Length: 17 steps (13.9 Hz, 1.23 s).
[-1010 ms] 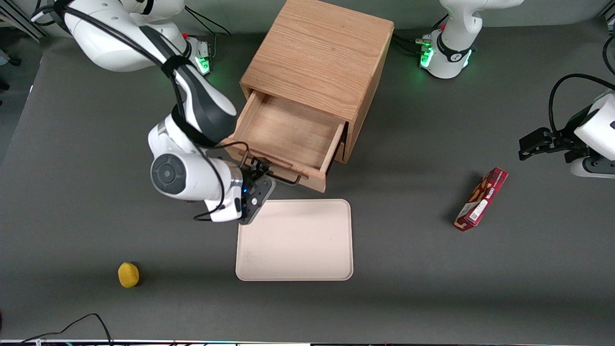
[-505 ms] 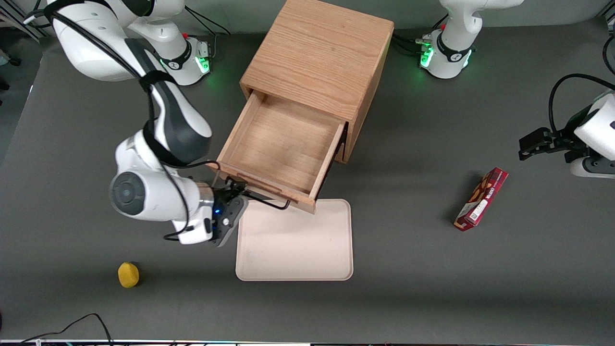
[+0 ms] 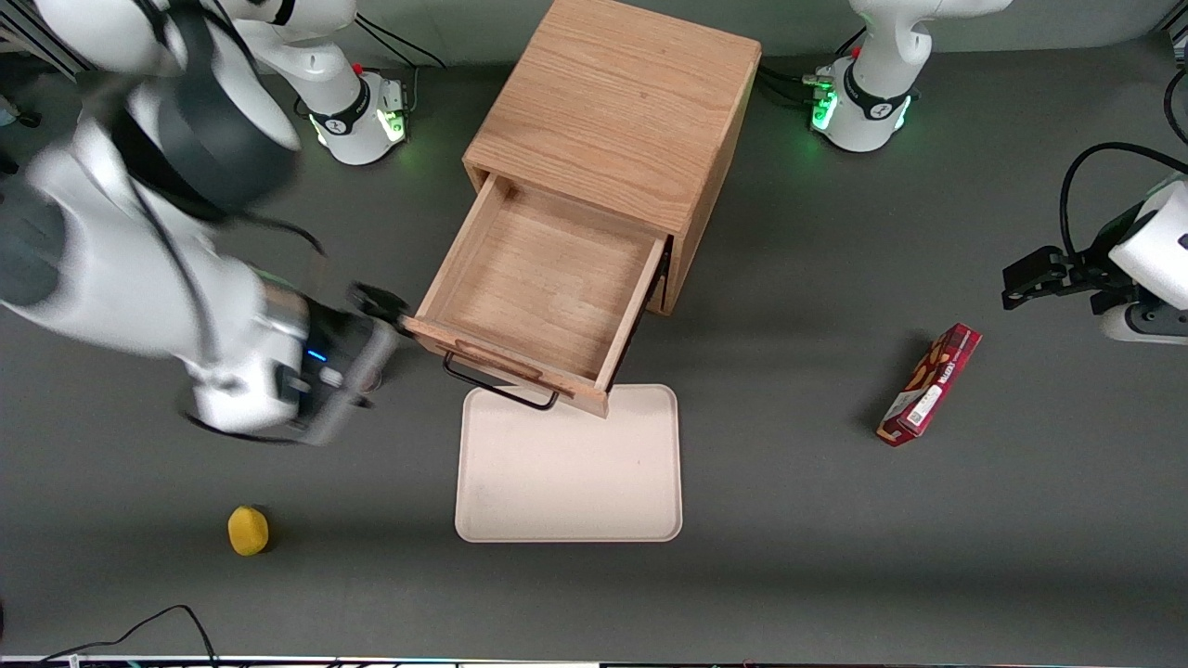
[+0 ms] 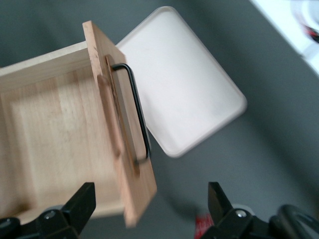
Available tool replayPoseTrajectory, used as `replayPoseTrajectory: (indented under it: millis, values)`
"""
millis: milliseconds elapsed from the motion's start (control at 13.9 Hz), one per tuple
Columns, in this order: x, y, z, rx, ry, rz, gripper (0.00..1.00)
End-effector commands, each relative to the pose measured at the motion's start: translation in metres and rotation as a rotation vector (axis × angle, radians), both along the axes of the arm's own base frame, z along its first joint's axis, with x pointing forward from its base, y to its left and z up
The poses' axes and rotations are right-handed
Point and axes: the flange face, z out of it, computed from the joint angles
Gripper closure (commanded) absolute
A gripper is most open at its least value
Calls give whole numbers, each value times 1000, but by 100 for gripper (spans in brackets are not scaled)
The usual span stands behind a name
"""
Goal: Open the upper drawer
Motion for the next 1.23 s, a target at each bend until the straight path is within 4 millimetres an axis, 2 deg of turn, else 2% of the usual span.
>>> replayPoseTrajectory:
  millis: [0,72,144,216,289,361,505,577,794,866,1010,1155]
  values:
    - [-32,-86,74,-75,-45,-210,0]
    - [-38,-114,89,-83,-64,-251,0]
    - [-47,-134,92,-96,-33,-284,0]
    - [-71,-157,97,-137,58,-321,0]
    - [-79,-182,94,-153,87,-387,0]
    - [-83,-200,83,-165,132,-484,0]
    - [-94,-210,56,-179,196,-646,0]
    - [-100,-208,40,-178,200,-689,0]
    - [-139,-210,-3,-131,158,-784,0]
    - [-146,-209,-8,-123,148,-801,0]
    - [-135,-209,0,-120,133,-816,0]
    - [-124,-200,-1,-125,147,-907,0]
